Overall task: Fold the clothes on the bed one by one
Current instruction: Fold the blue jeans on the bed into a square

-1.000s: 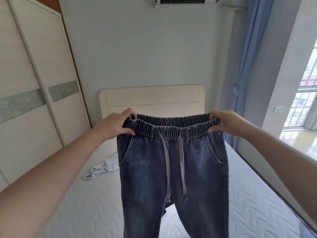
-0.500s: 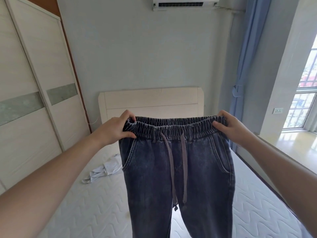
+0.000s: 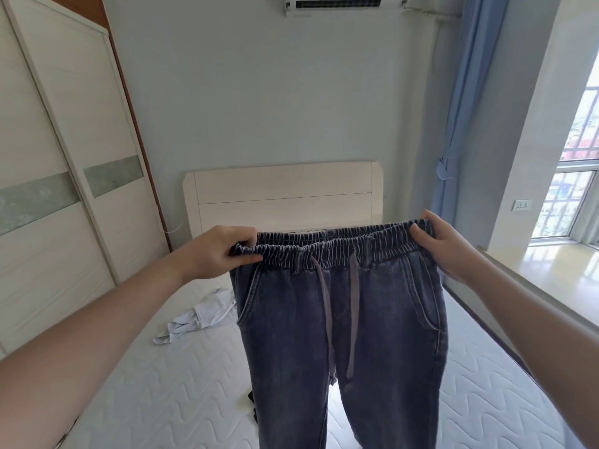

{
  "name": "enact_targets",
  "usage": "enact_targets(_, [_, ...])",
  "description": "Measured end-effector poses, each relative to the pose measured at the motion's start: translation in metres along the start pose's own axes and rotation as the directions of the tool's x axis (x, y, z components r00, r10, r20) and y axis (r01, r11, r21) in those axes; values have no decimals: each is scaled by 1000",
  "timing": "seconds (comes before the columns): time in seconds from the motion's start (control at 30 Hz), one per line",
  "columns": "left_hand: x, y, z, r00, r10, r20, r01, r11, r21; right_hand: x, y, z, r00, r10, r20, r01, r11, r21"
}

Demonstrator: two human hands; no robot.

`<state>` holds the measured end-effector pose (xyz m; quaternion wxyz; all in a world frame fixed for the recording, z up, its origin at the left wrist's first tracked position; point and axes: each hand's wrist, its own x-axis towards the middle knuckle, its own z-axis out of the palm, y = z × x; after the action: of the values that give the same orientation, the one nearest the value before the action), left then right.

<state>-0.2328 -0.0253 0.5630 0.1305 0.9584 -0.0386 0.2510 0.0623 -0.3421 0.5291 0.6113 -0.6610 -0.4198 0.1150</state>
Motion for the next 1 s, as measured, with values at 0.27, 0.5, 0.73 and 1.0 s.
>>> enact_targets(0.27, [9, 27, 19, 823, -549, -145, 290, 627, -723, -2, -2, 14, 978, 155, -143, -130, 977, 170])
enact_targets(0.5, [40, 59, 61, 589, -802, -99, 215, 274, -937, -4, -25, 70, 878, 428, -215, -223, 761, 609])
enact_targets(0.73, [56, 104, 85, 611, -643, -461, 354, 743, -568, -21, -58, 130, 912, 139, -387, -30, 961, 275])
enact_targets(1.0, [53, 114, 89, 685, -481, -547, 353, 876, -328, -41, -59, 143, 961, -34, -275, 20, 998, -55])
